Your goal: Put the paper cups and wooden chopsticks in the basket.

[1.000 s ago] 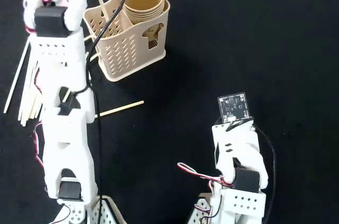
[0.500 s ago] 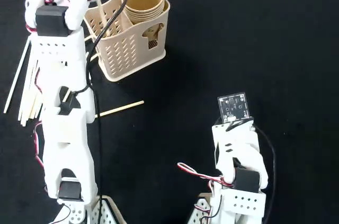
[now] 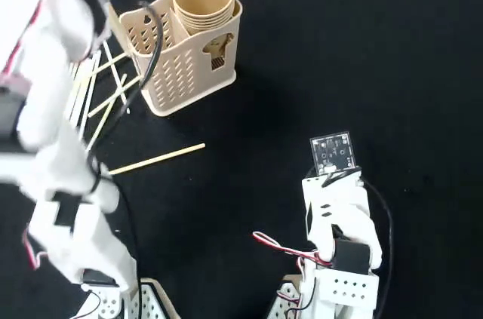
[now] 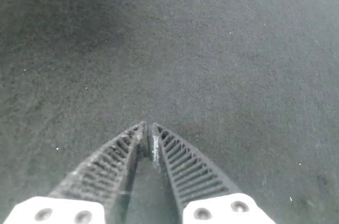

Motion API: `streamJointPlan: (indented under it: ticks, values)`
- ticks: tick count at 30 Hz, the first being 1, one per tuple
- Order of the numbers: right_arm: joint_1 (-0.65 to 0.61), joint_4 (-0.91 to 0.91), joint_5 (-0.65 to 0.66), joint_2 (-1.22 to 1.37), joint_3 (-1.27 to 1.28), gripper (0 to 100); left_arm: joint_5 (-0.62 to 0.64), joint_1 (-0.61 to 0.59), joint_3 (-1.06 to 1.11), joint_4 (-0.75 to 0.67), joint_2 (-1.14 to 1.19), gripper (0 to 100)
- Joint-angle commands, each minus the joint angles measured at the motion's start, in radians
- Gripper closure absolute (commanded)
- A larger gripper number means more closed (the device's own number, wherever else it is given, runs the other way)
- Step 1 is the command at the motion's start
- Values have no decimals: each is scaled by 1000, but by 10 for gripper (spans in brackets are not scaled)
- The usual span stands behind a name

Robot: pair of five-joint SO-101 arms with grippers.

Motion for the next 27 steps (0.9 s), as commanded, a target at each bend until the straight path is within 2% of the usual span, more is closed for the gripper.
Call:
streamJointPlan:
  ticks: [1,10,14,17,23,25,27]
  values:
    - [-14,-3,6,-67,1,984,11,-13,-22,31,-160,973]
    - [-14,0,6,-67,1,985,3,-4,16,66,-374,973]
    - [-14,0,6,-67,1,985,-32,12,308,64,-496,972]
    - [-14,-2,6,-67,1,984,-63,94,582,43,-605,972]
    - [-15,-2,6,-67,1,984,-75,104,1052,-273,-848,972]
    - [-15,-2,6,-67,1,984,-75,102,1279,-431,-957,972]
    - [-15,-2,6,-67,1,984,-83,102,1544,-658,-1080,972]
